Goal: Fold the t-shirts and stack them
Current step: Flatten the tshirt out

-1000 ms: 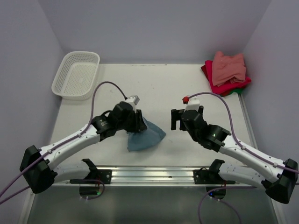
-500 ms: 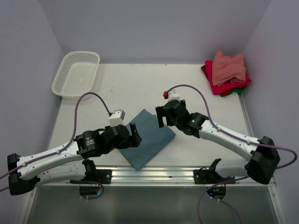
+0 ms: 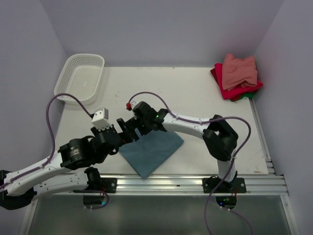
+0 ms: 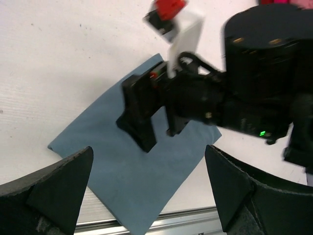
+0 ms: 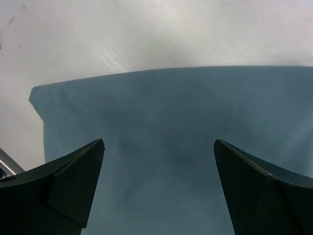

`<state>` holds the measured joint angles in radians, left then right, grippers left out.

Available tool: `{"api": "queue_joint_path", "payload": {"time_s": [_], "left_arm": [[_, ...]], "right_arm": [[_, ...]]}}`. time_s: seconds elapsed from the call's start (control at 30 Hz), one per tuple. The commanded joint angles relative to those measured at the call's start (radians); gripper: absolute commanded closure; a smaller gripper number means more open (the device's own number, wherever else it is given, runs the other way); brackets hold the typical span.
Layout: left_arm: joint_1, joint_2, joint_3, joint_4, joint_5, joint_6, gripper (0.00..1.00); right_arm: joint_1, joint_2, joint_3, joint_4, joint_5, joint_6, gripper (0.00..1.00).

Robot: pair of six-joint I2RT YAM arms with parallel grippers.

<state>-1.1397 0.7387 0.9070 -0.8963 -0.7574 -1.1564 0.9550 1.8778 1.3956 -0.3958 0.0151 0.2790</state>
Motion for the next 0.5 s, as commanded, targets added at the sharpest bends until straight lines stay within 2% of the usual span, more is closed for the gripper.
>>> {"api": "queue_joint_path", "payload": {"time_s": [0.0,0.13,0.33,0.4,0.43,0.47], "left_arm": [[-0.002,-0.016,-0.003,-0.030,-0.092,-0.048,0.00],[-0.002,-0.054,-0.022,-0.056,-0.097,-0.078,0.00],[-0.002,-0.101,-0.045,-0.070,-0.091,-0.091,0.00],[-0.002,-0.102,-0.051,-0.070,-0.088,-0.094,0.00],[-0.002,-0.101,-0.054,-0.070,-0.086,-0.094,0.00],[-0.002,-0.098,-0.053,-0.070,-0.086,-0.095,0.00]], "right_arm": [[0.082,0.122,0.100,-0.096,-0.070,-0.047,0.01],[0.111,0.202,0.132,-0.123,-0.049,-0.026,0.11],[0.111,0.225,0.135,-0.156,0.046,-0.015,0.14],[0.111,0.228,0.138,-0.160,0.048,-0.017,0.31],[0.111,0.230,0.141,-0.161,0.042,-0.017,0.44],[0.111,0.231,0.141,-0.161,0.030,-0.017,0.61]]}}
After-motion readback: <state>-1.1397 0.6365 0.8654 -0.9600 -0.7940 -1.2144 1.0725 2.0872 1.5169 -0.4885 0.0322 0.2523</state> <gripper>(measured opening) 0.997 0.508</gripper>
